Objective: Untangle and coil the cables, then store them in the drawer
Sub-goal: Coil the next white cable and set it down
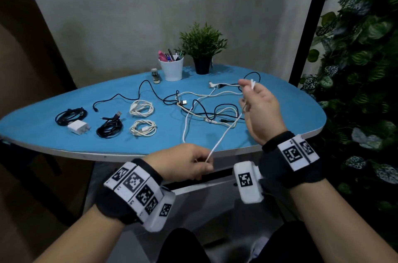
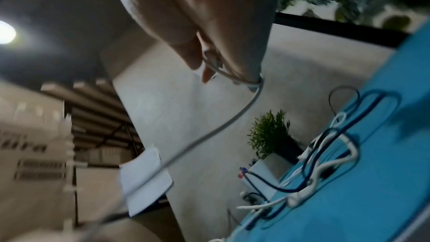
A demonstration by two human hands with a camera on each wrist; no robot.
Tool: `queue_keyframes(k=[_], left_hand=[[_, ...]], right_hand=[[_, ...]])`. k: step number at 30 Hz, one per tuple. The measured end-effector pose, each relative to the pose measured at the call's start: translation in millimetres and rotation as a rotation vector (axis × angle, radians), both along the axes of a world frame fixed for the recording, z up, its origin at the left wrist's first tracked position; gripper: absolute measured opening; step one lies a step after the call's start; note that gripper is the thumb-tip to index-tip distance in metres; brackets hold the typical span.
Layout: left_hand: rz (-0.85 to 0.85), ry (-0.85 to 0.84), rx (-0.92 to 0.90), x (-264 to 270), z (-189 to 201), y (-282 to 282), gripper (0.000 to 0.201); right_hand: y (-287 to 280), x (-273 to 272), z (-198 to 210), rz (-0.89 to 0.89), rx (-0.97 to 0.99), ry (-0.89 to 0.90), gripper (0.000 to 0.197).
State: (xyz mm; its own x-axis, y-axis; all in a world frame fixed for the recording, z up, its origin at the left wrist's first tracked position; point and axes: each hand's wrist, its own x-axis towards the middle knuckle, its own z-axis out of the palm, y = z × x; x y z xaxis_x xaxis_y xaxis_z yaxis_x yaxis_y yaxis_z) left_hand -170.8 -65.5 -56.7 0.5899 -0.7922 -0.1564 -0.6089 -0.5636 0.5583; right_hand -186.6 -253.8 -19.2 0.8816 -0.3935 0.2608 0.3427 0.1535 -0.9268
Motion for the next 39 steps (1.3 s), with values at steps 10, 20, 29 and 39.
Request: queue_keyframes(k=[10, 20, 29, 39], left_hand=[[0.282, -0.517, -0.441, 14.4, 50.0, 24.6, 0.015], [0.474, -0.498, -0.509, 39.0, 36.3, 11.1, 0.022], [0.199, -0.127, -0.096, 16.9, -1.0, 0.5, 0.013], [0.087, -0.177, 0.001, 10.0, 29.2, 17.6, 0.017]], right_hand=[[11.4, -8.7, -20.6, 0.304, -0.586, 0.279, 0.017], [27.9, -24.9, -7.3, 0.541, -0.223, 0.129, 0.039], [29.3, -13.7, 5.0, 0.464, 0.364, -0.075, 0.029], [23.2, 2.2, -13.5, -0.061, -0.576, 0.033, 0.017]])
